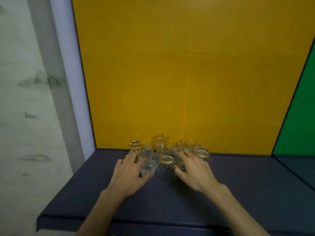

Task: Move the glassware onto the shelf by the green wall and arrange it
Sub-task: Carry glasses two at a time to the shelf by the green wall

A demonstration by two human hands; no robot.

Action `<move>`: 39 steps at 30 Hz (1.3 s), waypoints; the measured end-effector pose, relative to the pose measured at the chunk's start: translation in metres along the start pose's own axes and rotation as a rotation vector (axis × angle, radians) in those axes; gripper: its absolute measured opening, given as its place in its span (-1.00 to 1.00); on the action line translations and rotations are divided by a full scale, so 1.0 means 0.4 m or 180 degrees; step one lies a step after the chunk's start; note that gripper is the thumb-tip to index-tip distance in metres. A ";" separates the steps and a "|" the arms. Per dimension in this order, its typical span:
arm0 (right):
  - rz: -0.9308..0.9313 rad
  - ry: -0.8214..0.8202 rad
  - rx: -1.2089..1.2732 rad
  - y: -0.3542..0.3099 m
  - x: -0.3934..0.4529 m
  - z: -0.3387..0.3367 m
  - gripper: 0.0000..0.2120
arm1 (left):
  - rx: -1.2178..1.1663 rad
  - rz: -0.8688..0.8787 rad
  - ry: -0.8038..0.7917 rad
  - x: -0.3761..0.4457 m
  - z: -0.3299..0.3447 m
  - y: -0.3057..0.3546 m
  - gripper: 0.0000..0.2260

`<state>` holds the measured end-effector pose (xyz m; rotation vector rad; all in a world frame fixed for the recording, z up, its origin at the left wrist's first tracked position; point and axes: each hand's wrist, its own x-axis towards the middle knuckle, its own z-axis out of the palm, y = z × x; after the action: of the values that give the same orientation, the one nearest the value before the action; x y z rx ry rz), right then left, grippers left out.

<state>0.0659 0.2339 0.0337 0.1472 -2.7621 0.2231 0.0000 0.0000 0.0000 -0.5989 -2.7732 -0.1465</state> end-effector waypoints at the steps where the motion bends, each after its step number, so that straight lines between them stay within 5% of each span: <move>1: 0.0052 -0.0095 0.0039 -0.005 -0.003 0.006 -0.53 | -0.0011 0.0001 -0.0093 -0.004 0.006 0.002 -0.42; 8: 0.0076 -0.0291 0.0260 -0.005 -0.017 0.068 -0.46 | -0.0136 -0.0061 -0.0239 -0.025 0.068 0.003 -0.48; 16: 0.0078 -0.0026 0.0761 -0.010 -0.042 0.087 -0.62 | -0.0688 -0.0279 -0.0177 -0.049 0.068 0.005 -0.65; 24: 0.0913 -0.0239 0.2077 -0.016 -0.076 0.149 -0.10 | -0.2202 -0.1137 0.0155 -0.063 0.083 0.011 -0.51; 30: 0.1108 -0.0133 0.2068 -0.009 -0.086 0.170 -0.24 | -0.3264 -0.1525 -0.0052 -0.049 0.087 -0.001 -0.24; 39: 0.1016 0.0243 0.2194 -0.021 -0.079 0.113 -0.27 | -0.3460 -0.1379 -0.0006 -0.041 0.091 -0.006 -0.54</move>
<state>0.0805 0.2202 -0.0182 -0.1294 -2.5009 1.2260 0.0035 -0.0027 -0.0396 -0.1666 -2.5689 -1.7772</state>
